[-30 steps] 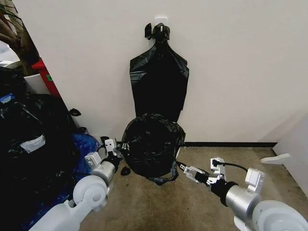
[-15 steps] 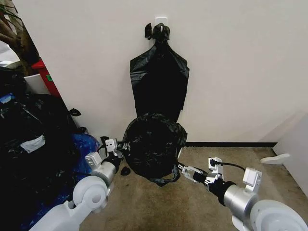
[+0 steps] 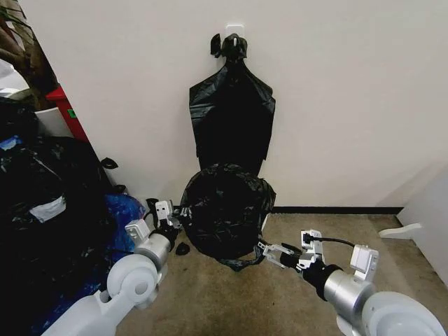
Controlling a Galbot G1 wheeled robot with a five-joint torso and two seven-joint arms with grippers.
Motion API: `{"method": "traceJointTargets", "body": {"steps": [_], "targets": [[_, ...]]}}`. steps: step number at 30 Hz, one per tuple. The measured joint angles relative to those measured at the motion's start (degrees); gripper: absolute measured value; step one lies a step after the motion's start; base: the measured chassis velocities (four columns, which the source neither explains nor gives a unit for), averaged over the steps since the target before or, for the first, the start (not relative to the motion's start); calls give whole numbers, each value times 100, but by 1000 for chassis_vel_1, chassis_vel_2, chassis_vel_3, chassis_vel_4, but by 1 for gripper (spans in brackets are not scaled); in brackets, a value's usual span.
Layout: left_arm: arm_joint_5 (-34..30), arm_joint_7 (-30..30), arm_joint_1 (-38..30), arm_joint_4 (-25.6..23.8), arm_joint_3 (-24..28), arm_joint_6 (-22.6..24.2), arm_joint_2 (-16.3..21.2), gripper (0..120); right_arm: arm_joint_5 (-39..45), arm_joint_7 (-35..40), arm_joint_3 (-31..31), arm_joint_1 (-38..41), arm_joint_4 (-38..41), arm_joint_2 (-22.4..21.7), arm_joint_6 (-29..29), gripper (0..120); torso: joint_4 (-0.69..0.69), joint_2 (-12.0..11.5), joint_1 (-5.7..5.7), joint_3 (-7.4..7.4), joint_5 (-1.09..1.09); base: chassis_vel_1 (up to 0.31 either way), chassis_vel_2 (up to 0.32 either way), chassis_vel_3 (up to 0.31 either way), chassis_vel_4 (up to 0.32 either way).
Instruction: Place the garbage bag over the trash bin.
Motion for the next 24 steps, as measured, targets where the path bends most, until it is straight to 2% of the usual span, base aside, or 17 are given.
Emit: {"method": "traceJointTargets", "body": {"steps": [7,14,24], "targets": [[-240,-61,32,-273,-85,32,55,1,-516,-444,64,-68,-392,58,95,100,0,0,0,0,1,0,0,0,0],[-472,-44,92,-432,-131,96,98,2,-619,-762,153,90,-950,123,172,100,1,0,0,0,0,0,0,0,0],[-569,44,69,-333,-114,104,95,2,-680,-933,148,123,-1079,195,235,100,1,0,0,0,-2,0,0,0,0]]}}
